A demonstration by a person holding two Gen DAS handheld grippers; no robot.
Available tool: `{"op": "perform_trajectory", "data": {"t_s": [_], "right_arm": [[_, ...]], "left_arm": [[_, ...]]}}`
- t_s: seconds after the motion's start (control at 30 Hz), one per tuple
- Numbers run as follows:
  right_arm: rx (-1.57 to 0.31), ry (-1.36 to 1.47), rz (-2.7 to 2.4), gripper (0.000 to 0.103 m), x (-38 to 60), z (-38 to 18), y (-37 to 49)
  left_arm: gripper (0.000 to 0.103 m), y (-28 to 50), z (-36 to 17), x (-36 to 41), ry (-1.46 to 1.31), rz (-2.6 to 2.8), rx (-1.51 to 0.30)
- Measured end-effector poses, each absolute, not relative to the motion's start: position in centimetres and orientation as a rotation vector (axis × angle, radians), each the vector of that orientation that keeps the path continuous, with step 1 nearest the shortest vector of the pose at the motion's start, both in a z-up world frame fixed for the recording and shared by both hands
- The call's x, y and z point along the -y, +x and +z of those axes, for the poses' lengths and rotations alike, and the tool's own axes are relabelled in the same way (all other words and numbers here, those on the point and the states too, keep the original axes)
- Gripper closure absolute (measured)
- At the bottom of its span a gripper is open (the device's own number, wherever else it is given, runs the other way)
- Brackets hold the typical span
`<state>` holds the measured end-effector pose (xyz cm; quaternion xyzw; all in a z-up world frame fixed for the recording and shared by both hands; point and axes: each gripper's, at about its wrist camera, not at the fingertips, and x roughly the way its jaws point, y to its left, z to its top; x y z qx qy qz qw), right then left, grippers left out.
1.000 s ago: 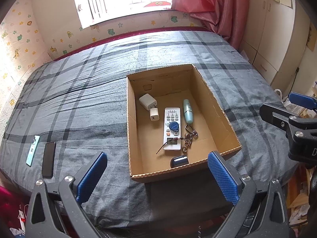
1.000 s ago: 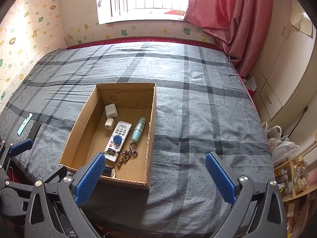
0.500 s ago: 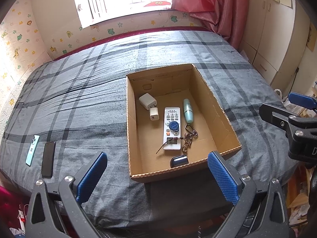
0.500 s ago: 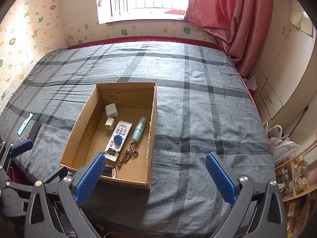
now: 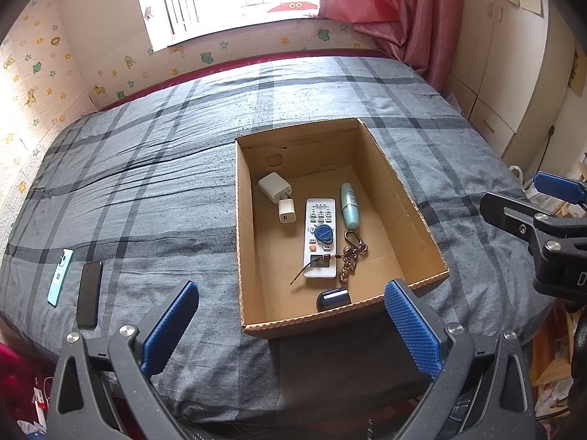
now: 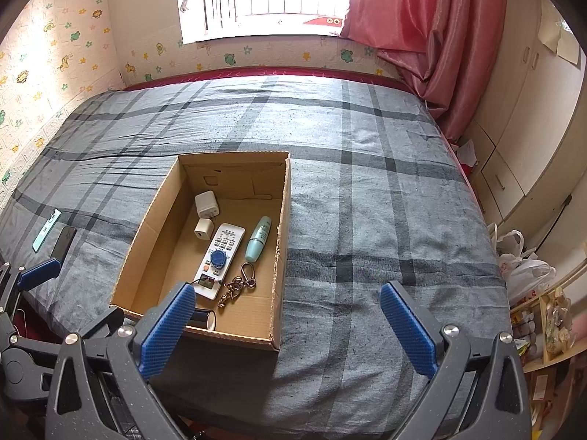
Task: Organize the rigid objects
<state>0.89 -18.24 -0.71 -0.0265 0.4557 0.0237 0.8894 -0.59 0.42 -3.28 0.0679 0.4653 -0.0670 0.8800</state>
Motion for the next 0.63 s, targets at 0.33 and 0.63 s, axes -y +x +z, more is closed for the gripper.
{"op": "perform_trajectory", "data": {"t_s": [0.33, 0.63], "right_arm": [[-0.950, -0.060, 0.051, 0.000, 18.00, -0.99, 1.23], [-0.957, -0.061, 0.053, 0.000, 17.87, -1.17, 1.78]], "left_arm": [[0.000, -0.12, -3.63, -0.58, 0.136, -0.141, -0.975], [0.000, 0.29, -3.86, -0.33, 0.135, -0.159, -0.982]]}}
